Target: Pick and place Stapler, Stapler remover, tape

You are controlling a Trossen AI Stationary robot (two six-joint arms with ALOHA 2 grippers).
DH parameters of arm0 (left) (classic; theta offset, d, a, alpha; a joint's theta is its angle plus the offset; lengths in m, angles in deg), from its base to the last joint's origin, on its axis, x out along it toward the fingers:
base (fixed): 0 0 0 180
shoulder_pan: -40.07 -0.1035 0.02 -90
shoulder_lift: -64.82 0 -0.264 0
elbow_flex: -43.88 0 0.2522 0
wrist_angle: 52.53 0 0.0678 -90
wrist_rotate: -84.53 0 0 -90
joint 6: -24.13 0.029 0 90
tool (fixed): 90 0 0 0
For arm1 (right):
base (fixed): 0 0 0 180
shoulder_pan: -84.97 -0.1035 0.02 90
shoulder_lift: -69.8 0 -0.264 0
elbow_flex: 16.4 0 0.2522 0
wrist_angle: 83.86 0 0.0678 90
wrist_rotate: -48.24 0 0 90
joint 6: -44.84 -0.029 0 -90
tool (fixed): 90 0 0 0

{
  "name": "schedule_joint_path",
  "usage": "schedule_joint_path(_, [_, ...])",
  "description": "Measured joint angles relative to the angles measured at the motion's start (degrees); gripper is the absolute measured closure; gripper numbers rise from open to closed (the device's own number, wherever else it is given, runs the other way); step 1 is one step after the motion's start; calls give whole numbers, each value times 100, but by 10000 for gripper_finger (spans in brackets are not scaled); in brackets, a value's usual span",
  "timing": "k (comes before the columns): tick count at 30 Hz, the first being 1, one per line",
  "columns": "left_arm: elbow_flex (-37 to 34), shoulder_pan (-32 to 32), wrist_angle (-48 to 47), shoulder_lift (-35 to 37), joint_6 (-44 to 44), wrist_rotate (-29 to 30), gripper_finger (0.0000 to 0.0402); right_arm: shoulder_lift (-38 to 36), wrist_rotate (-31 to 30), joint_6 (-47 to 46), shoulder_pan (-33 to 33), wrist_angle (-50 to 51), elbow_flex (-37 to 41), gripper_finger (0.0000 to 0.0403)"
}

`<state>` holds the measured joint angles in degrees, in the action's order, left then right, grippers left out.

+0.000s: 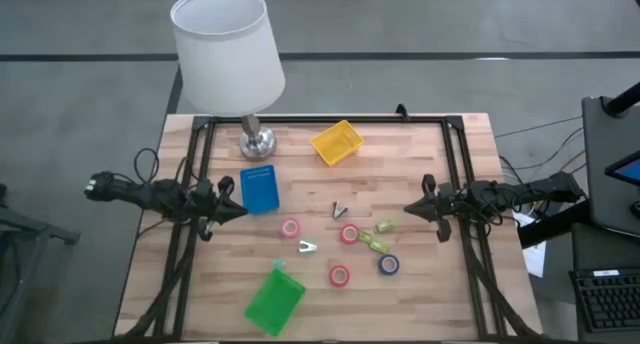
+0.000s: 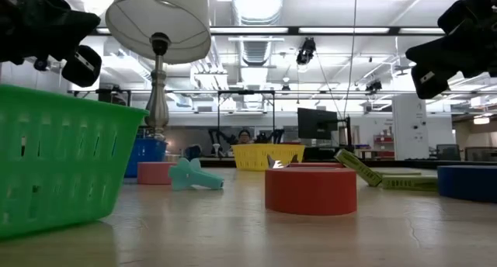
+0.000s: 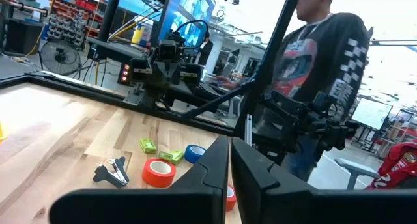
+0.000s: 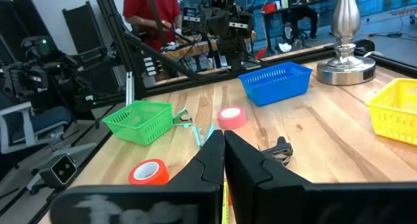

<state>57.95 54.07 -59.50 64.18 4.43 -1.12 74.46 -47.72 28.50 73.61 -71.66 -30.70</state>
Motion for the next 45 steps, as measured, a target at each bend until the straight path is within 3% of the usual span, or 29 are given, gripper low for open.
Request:
schedule_joint_path(41, [0, 0, -2, 1, 0, 0, 382, 14, -23, 164, 2, -296, -2, 394])
schedule_joint_path(43, [0, 1, 0, -1, -1, 1, 380, 6, -42, -321, 0, -606, -2, 394])
schedule_joint_path(45, [0, 1, -1, 2, 9, -1, 381, 15, -583, -1449, 0, -915, -4, 394])
